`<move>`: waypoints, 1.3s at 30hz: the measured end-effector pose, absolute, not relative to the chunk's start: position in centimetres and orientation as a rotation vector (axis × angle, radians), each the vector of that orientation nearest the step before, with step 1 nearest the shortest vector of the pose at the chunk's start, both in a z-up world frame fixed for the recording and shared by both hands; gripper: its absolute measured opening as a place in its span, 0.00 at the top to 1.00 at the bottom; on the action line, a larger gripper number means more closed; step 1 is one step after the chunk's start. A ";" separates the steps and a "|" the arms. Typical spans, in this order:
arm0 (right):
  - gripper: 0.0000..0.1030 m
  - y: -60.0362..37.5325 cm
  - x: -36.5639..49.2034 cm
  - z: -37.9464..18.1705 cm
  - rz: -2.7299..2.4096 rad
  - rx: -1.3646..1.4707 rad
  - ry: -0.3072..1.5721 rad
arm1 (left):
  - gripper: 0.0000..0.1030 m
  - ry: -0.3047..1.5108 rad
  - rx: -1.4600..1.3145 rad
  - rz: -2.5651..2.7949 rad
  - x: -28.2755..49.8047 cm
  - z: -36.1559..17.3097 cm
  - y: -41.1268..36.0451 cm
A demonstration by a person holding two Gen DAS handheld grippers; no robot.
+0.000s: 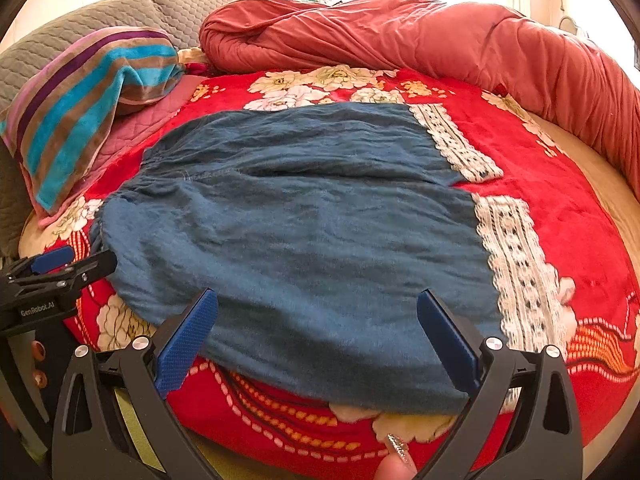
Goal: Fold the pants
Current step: 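Move the left tool to the elastic waistband and close on it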
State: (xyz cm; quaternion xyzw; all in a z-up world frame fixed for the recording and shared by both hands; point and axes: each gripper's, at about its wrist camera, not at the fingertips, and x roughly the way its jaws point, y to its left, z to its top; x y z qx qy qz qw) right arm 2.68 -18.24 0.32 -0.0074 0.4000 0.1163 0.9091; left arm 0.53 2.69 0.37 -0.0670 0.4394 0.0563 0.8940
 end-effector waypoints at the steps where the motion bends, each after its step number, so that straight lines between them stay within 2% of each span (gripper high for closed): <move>1: 0.04 -18.2 3.1 0.4 0.240 -0.019 0.823 | 0.08 0.915 -0.140 0.119 0.8 0.3 3.1; 12: 0.04 -16.2 9.7 1.5 0.306 -0.071 0.815 | 0.08 0.938 -0.173 0.183 4.5 0.5 7.9; 23: 0.04 -10.9 19.8 3.0 0.459 -0.211 0.792 | 0.08 0.992 -0.190 0.213 12.1 0.7 13.2; 39: 0.04 -4.3 31.7 -0.9 0.563 -0.397 0.879 | 0.09 0.996 -0.041 0.214 21.4 -1.2 16.4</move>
